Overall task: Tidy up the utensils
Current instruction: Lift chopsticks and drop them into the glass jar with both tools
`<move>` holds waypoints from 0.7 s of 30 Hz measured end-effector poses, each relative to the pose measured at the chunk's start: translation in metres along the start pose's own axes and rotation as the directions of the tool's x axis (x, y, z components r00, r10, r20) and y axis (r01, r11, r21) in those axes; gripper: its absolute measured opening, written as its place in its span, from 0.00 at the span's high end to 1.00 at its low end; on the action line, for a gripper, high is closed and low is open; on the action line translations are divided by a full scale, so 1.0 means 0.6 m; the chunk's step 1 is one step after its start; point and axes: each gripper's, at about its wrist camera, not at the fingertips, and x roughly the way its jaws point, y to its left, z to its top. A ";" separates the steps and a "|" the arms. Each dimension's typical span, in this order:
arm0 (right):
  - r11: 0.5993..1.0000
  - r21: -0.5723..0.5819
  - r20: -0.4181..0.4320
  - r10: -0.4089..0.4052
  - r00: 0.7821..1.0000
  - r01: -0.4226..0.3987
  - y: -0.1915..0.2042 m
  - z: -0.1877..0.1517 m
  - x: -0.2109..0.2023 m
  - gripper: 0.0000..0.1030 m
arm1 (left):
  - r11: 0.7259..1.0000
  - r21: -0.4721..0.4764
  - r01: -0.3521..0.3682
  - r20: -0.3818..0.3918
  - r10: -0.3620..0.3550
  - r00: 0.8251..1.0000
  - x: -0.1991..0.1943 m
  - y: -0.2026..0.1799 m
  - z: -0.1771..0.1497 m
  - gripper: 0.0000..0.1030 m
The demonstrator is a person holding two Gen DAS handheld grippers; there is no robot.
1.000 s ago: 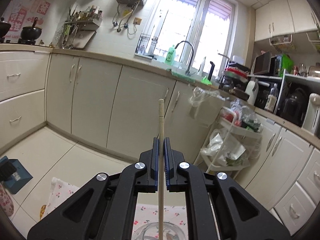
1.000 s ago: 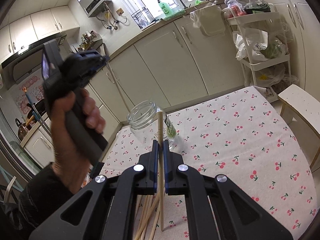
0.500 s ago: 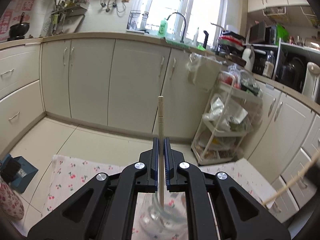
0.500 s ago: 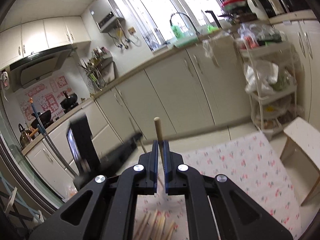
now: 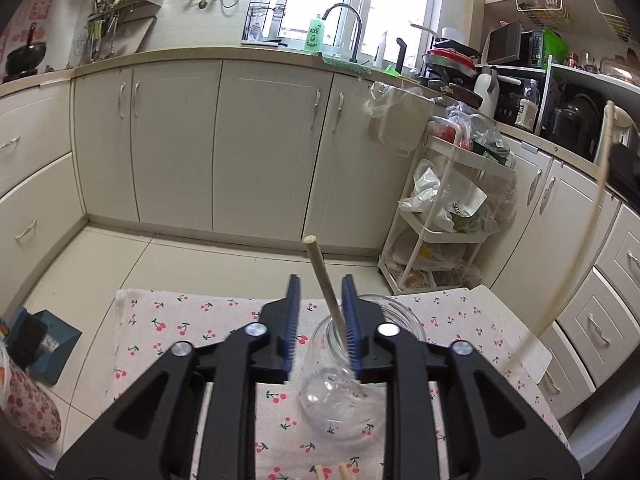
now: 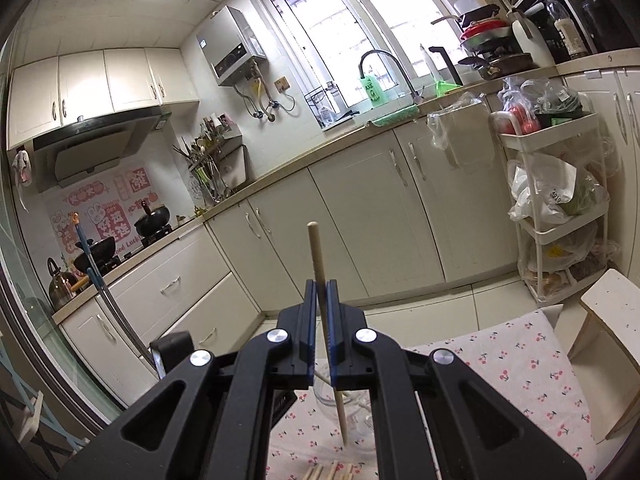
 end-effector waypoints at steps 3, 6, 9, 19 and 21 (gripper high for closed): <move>1.000 0.005 0.010 0.009 1.000 -0.009 0.002 0.011 0.012 0.94 | 1.000 -0.009 -0.002 0.009 0.002 1.000 -0.013 0.007 0.001 0.64; 1.000 -0.005 0.028 0.018 0.999 -0.018 0.010 0.023 0.026 0.94 | 1.000 -0.025 -0.005 0.015 0.005 1.000 -0.027 0.017 0.002 0.59; 1.000 -0.025 0.024 0.018 1.000 -0.018 0.019 0.027 0.047 0.94 | 0.999 -0.045 -0.007 0.009 0.008 1.000 -0.040 0.031 -0.003 0.56; 0.997 -0.074 -0.130 -0.044 0.991 0.034 0.001 -0.051 0.128 0.94 | 0.997 -0.068 -0.027 -0.085 0.021 0.996 -0.062 0.069 -0.052 0.54; 0.997 -0.056 -0.161 -0.053 0.986 0.044 -0.012 -0.067 0.133 0.94 | 0.998 -0.063 -0.022 -0.125 0.014 0.992 -0.064 0.070 -0.067 0.54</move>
